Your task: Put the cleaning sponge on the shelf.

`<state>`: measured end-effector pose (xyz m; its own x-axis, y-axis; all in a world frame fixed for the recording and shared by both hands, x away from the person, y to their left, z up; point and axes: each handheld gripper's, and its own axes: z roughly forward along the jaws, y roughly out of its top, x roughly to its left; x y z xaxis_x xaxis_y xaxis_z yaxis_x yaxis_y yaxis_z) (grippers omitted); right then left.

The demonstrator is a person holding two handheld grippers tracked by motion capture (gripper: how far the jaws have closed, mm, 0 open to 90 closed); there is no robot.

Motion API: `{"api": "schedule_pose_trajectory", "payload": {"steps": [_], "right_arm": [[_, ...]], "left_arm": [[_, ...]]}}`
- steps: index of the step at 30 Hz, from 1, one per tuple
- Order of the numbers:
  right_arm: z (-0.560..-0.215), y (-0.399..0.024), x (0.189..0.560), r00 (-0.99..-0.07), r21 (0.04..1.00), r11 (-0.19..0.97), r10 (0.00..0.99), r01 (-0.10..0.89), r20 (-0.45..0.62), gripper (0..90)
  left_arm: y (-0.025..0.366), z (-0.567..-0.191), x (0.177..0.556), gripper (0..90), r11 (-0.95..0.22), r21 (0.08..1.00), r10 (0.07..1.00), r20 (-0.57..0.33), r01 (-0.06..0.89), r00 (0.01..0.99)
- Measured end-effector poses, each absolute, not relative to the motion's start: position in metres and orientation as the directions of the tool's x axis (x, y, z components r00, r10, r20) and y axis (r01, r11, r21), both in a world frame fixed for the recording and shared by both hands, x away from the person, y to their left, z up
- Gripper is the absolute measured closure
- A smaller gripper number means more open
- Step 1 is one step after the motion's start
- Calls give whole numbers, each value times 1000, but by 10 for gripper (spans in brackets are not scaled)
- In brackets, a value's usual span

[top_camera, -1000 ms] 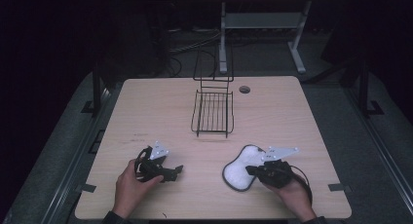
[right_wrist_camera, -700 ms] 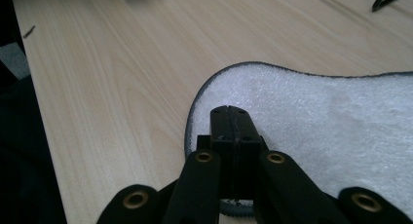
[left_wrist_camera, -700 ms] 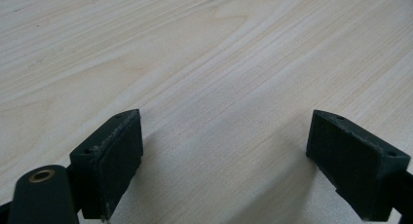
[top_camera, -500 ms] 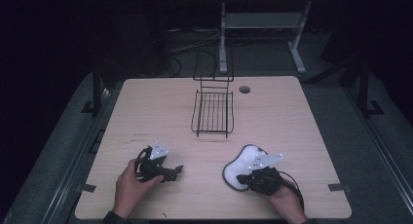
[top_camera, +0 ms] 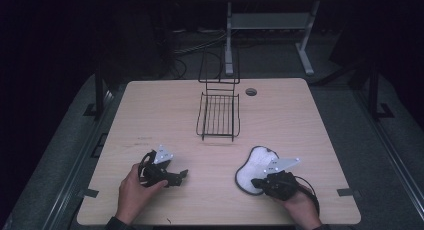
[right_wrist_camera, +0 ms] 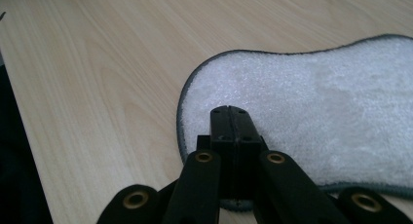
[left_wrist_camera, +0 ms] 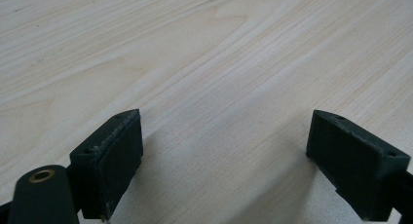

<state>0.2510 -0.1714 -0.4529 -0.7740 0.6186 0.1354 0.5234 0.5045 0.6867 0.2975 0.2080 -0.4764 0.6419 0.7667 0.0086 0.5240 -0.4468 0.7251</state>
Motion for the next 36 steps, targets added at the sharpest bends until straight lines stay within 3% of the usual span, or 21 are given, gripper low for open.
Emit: {"api": "schedule_pose_trajectory", "payload": {"steps": [36], "right_arm": [[-450,-249,260,-637,656,419,760,628,125,900]], "left_arm": [[208,-476,298,125,-448,725,766,10,523,642]]}}
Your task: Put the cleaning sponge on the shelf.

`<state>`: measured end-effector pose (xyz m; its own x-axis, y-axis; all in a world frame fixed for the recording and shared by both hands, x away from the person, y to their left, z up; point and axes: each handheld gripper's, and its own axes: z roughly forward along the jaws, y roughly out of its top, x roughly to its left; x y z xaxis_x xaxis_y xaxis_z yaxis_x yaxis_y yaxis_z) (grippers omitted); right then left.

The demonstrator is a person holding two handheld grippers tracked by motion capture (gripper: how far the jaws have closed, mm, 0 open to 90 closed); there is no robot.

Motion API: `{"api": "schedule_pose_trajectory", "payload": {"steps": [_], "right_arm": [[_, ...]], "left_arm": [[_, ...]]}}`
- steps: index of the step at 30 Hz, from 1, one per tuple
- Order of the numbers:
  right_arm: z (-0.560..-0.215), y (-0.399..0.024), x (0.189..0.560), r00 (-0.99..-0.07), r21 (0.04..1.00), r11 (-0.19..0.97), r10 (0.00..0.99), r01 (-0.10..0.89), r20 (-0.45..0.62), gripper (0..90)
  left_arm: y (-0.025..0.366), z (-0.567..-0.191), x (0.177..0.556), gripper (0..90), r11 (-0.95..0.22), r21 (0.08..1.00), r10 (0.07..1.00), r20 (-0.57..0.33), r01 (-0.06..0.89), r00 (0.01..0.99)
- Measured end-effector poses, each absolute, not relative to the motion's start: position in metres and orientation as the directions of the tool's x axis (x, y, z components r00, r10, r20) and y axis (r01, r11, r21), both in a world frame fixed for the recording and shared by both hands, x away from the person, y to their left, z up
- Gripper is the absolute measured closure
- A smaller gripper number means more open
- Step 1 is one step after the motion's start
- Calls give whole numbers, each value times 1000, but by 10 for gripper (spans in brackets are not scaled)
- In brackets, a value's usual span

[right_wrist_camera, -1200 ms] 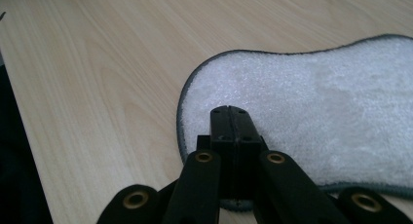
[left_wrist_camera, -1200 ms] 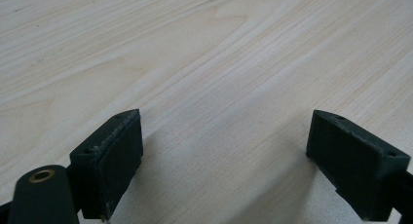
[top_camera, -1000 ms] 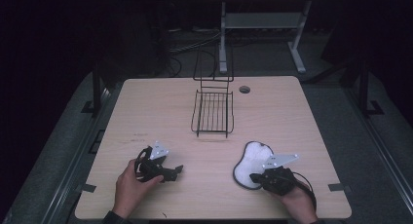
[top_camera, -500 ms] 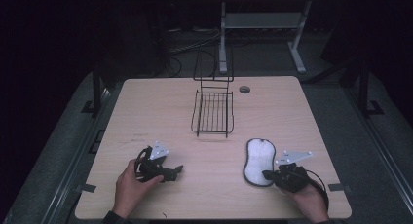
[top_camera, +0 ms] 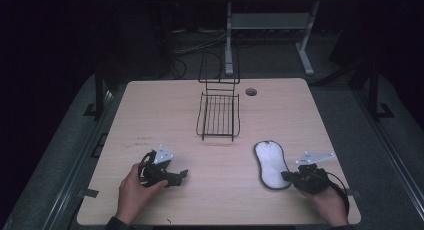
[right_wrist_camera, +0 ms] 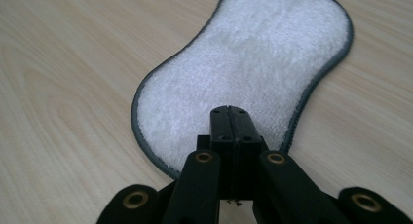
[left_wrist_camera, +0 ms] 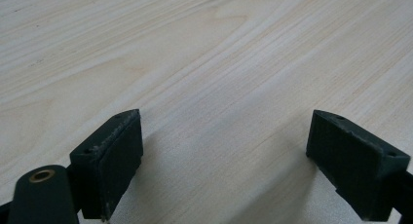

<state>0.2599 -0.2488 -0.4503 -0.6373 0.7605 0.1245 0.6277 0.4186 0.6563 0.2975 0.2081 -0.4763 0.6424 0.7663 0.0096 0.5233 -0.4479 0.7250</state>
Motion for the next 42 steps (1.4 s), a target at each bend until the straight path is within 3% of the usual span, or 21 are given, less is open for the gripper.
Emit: {"api": "schedule_pose_trajectory", "payload": {"steps": [20,25,31,42], "right_arm": [[-451,-288,273,-554,664,360,827,655,97,889],[-444,-290,274,-535,688,311,834,656,133,744],[-442,-287,282,-516,684,285,843,672,155,437],[-442,-266,302,-501,667,291,854,685,142,167]], "left_arm": [[208,-476,298,125,-447,726,767,9,524,642],[208,-476,298,125,-449,725,766,10,523,643],[208,-476,298,125,-448,725,766,9,524,643],[208,-476,298,125,-448,724,767,10,524,642]]}}
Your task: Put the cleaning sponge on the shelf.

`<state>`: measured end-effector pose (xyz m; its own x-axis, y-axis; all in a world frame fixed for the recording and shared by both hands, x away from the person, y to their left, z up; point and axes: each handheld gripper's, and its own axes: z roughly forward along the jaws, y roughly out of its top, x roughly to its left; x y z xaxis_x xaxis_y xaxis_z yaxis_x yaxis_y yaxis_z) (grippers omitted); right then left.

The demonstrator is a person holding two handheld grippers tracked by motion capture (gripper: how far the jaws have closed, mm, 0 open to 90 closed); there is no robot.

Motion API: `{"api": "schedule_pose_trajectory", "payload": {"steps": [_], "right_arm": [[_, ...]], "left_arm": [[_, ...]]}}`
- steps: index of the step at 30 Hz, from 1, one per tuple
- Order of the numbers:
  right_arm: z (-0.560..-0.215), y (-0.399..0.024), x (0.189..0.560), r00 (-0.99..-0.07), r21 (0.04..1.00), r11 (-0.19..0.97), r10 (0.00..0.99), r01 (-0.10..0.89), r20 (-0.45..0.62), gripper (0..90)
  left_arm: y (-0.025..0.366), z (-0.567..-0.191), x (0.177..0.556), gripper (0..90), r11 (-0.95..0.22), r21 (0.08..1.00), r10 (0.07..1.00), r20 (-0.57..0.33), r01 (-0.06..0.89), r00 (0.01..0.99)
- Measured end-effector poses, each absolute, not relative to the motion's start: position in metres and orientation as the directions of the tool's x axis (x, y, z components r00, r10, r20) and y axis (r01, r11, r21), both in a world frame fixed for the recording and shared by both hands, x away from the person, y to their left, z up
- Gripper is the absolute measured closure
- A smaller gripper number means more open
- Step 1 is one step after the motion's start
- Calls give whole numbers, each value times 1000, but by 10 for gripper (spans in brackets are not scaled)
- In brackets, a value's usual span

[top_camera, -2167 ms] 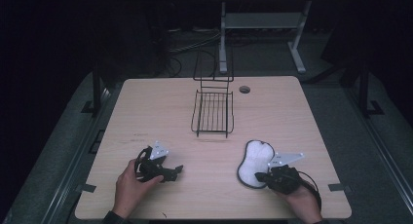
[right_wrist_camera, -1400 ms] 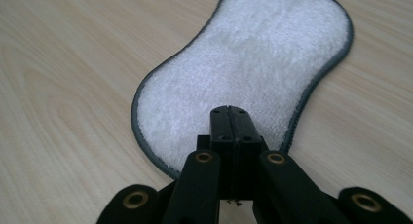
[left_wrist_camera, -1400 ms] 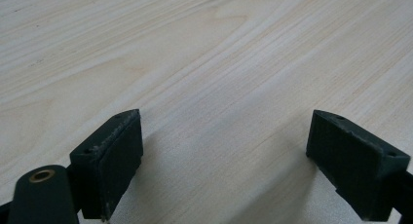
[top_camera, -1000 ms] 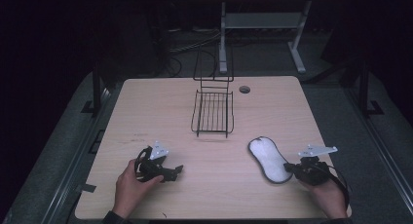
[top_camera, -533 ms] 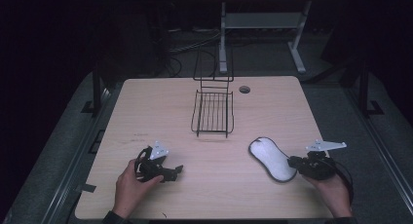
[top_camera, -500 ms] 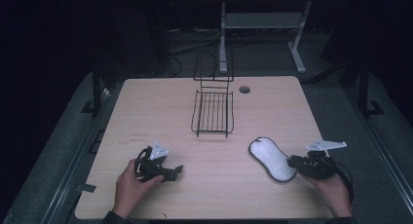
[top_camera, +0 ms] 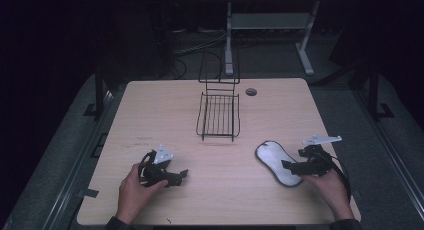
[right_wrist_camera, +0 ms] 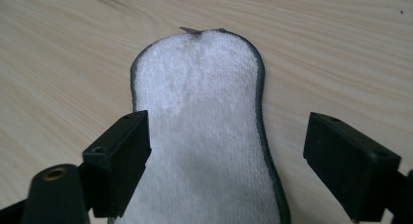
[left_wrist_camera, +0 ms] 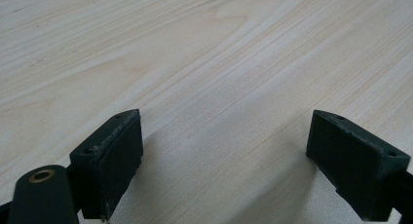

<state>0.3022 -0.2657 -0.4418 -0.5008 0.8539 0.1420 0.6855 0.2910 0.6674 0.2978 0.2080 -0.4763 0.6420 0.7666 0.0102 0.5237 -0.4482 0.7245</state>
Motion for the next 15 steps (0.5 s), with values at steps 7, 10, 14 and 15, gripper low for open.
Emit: {"api": "schedule_pose_trajectory", "payload": {"steps": [7,10,14,15], "right_arm": [[-446,-251,311,-518,661,314,845,682,133,140],[-448,-247,314,-521,659,321,844,680,126,137],[-452,-242,318,-527,652,330,841,683,127,130],[-453,-241,318,-528,650,335,840,682,121,129]], "left_arm": [[208,-476,298,125,-448,724,767,10,524,642],[208,-476,298,125,-448,724,767,10,524,642],[208,-476,298,125,-448,724,767,10,524,642],[208,-476,298,125,-448,724,767,10,524,642]]}}
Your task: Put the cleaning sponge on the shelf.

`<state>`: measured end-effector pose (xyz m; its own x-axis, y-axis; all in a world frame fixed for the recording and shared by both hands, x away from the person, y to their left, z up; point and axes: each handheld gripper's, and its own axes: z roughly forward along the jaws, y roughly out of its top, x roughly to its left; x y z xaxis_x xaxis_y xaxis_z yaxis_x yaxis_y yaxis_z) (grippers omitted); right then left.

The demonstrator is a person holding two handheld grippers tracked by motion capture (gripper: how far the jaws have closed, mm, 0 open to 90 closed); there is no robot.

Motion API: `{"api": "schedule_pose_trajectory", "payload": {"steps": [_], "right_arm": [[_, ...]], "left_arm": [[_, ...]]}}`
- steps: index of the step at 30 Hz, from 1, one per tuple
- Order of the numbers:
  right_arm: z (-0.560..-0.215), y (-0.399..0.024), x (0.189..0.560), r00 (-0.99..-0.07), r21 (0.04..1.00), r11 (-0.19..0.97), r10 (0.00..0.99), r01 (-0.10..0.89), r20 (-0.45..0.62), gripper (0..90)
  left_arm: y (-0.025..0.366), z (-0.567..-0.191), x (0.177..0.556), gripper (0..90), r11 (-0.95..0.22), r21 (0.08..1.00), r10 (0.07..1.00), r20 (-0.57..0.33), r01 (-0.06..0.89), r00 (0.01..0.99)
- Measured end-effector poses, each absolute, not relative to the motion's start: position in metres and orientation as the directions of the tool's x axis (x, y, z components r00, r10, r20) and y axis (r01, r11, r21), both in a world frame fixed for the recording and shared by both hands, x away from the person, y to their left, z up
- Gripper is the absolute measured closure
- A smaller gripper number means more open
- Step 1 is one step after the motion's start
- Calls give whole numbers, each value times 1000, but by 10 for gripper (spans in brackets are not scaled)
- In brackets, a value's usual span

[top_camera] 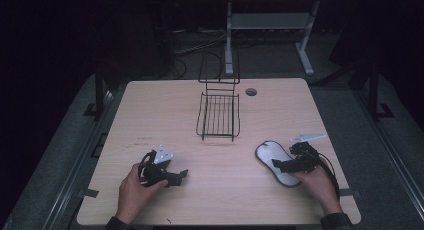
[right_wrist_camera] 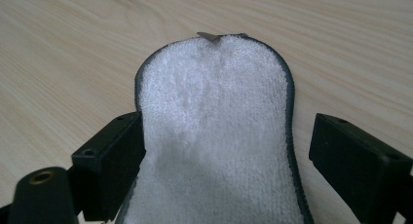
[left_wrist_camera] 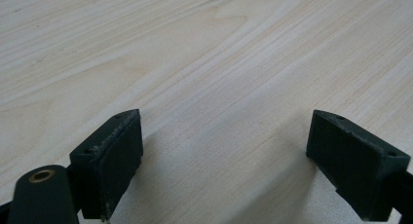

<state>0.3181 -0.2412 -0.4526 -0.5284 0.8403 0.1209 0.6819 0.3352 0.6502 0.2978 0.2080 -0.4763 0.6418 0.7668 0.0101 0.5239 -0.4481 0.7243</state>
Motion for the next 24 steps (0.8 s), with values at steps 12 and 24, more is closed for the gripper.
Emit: {"api": "schedule_pose_trajectory", "payload": {"steps": [12,24], "right_arm": [[-462,-231,322,-540,615,393,839,683,64,111],[-463,-230,322,-569,602,413,818,683,83,191]], "left_arm": [[208,-476,298,125,-448,725,767,10,524,642],[208,-476,298,125,-448,724,767,10,524,642]]}}
